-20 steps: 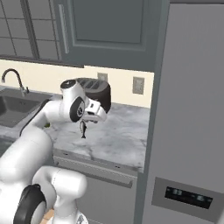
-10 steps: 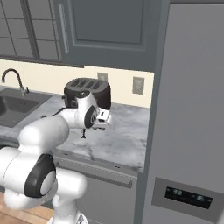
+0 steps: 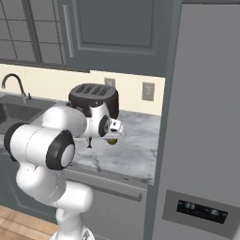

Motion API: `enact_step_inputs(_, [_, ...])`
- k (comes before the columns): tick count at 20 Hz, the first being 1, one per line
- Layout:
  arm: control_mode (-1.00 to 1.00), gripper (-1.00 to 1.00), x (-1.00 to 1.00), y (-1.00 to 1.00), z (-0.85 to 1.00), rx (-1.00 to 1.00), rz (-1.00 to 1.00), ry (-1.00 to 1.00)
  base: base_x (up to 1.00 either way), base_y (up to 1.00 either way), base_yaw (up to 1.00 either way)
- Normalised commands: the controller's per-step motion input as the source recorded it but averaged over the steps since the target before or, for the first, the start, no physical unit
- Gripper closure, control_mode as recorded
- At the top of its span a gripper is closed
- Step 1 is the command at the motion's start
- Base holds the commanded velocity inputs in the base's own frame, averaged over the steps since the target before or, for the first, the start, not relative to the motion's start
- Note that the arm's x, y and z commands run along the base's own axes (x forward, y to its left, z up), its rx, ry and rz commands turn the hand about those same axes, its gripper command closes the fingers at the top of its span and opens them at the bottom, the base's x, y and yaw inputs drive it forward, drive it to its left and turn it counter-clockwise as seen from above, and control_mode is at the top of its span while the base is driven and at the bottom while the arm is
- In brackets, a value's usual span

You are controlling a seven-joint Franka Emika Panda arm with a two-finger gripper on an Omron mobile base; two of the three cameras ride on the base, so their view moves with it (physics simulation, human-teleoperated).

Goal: Open the fridge, remove the kiwi, cucumber, and fish, and place them on any counter.

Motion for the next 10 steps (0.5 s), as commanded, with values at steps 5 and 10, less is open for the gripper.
enact_step_inputs(5, [-1.0, 1.0, 0.43, 0.0, -0.39, 0.0, 0.0, 0.06, 0.0, 0.0, 0.0])
enact_step_inputs(10, [-1.0, -1.0, 0.43, 0.0, -0.44, 0.0, 0.0, 0.04, 0.0, 0.0, 0.0])
